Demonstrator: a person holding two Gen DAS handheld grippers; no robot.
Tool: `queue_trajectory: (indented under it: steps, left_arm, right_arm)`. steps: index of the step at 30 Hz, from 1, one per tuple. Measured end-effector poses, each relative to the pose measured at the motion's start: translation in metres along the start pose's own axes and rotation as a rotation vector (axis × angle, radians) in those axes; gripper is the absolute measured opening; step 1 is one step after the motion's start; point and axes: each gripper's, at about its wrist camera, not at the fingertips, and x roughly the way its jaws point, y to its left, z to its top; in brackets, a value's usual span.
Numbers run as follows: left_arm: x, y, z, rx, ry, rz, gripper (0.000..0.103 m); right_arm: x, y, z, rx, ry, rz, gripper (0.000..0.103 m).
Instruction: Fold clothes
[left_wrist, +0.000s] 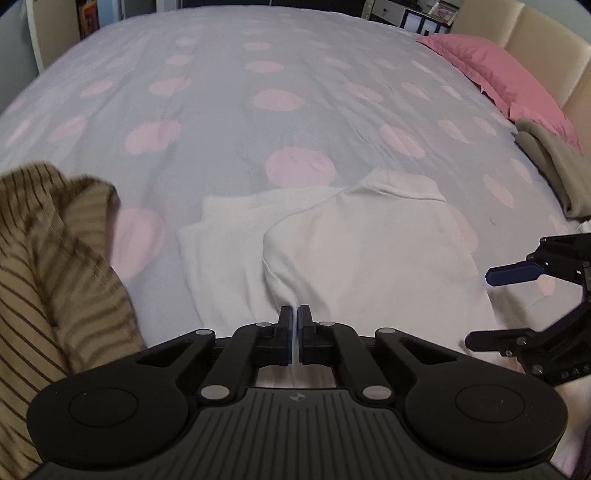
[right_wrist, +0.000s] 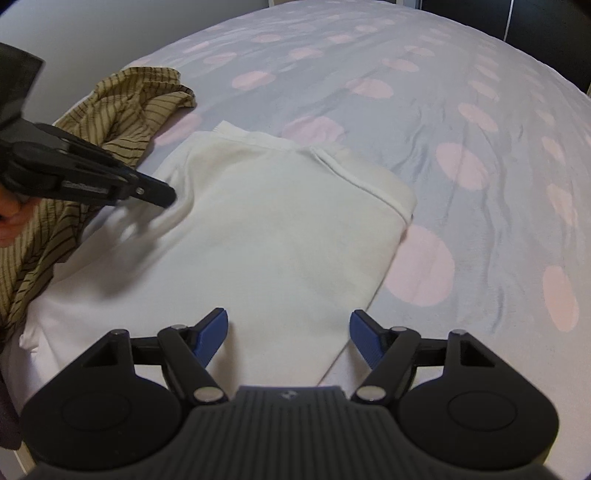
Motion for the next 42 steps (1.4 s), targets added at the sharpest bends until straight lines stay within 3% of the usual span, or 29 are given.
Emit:
queue_trajectory:
  steps: [8,12,14,16,17,21,25,28,35,38,41,42]
  left_arm:
    - [0.012,0.000,0.001,0.039,0.025,0.077,0.001]
    - [0.008,0.000,0.006,0.028,-0.007,0.086,0.004]
    - [0.003,0.007,0.009,-0.019,-0.030,0.076,0.020]
    - [-0.001,0.014,0.011,-0.067,-0.056,0.078,0.056]
    - [-0.002,0.017,0.011,-0.085,-0.071,0.074,0.057]
    - [0.005,0.022,0.012,-0.125,-0.055,0.023,0.058]
    - [0.019,0.018,0.006,-0.064,-0.008,0.074,0.059]
    - [0.026,0.020,0.004,-0.076,-0.005,0.068,0.066]
    - [0.038,0.016,0.009,-0.068,-0.049,0.020,0.068]
    - [0.044,0.009,0.010,-0.056,-0.078,0.014,0.066]
    - [0.042,0.005,0.011,-0.020,-0.100,-0.003,0.049]
    - [0.041,0.004,0.012,-0.014,-0.104,-0.011,0.038]
  right_arm:
    - [0.012,-0.019,-0.004,0.059,0.026,-0.030,0.075]
    - [0.012,-0.031,-0.003,0.131,0.023,0.015,0.076]
    - [0.006,-0.038,0.000,0.172,-0.005,0.039,0.076]
    - [0.001,-0.045,0.004,0.215,-0.034,0.054,0.076]
    - [0.000,-0.050,0.006,0.245,-0.041,0.060,0.076]
    - [0.006,-0.066,0.007,0.369,-0.043,0.079,0.077]
    - [0.019,-0.078,0.004,0.467,-0.043,0.105,0.077]
    - [0.029,-0.083,0.006,0.522,-0.056,0.124,0.078]
    - [0.046,-0.069,0.020,0.447,-0.070,0.111,0.073]
    - [0.049,-0.069,0.022,0.427,-0.086,0.112,0.059]
    - [0.052,-0.069,0.022,0.425,-0.103,0.134,0.043]
    - [0.052,-0.070,0.022,0.431,-0.110,0.142,0.029]
